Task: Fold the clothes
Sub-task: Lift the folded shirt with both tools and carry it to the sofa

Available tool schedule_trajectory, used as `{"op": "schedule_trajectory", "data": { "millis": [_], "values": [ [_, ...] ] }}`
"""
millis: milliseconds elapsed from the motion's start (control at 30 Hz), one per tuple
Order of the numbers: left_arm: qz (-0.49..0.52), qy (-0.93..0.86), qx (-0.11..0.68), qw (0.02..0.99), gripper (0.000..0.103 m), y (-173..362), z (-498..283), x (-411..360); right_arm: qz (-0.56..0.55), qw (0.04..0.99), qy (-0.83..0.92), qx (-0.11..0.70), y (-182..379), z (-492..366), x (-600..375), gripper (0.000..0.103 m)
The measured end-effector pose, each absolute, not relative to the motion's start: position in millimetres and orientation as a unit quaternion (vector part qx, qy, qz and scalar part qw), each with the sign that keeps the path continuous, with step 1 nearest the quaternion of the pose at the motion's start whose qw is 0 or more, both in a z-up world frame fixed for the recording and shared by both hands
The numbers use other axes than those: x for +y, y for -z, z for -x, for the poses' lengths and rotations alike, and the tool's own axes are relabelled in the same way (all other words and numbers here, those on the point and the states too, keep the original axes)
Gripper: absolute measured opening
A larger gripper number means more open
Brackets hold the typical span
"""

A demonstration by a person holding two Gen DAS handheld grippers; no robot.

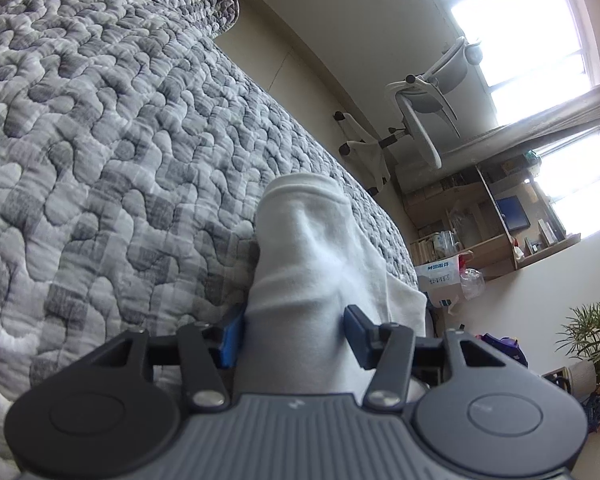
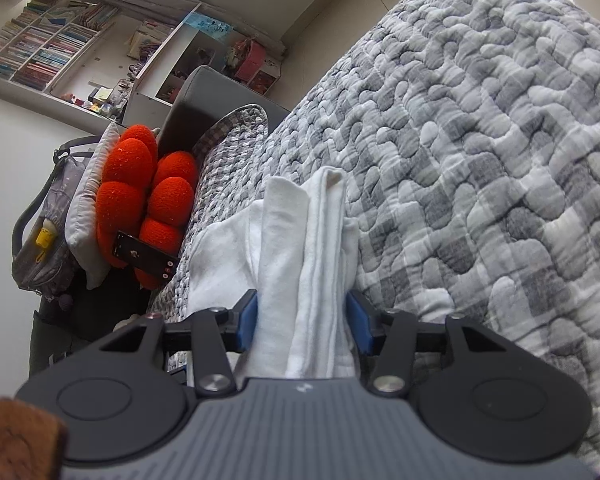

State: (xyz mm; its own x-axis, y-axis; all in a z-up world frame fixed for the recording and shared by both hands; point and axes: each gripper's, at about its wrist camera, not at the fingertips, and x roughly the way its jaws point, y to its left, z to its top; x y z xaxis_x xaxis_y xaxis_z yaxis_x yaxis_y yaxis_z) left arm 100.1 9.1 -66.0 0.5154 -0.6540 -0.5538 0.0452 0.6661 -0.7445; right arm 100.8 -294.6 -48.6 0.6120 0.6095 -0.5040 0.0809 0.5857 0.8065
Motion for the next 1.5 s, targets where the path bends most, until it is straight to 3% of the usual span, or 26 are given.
{"op": "schedule_trajectory", "data": {
  "millis": [133, 300, 900, 1500],
  "values": [
    [0.33, 0.217, 0.431, 0.812, 0.051, 64, -97, 2, -0.417, 0.799, -0.165, 0.402, 48, -101, -291, 0.047],
    [0.33, 0.217, 0.414, 0.82, 0.036, 55, -93, 3, -0.397, 0.815, -0.16, 0.39, 35, -99, -283, 0.037],
    [0.312, 0.122, 0.354, 0.873, 0.034, -22, -55, 94, -0.383, 0.807, -0.235, 0.384, 3, -118, -189, 0.035],
    [0.348, 0.032, 0.264, 0.899, 0.032, -47, -15, 256, -0.325, 0.762, -0.376, 0.414, -14, -179, -18, 0.035]
  ]
}}
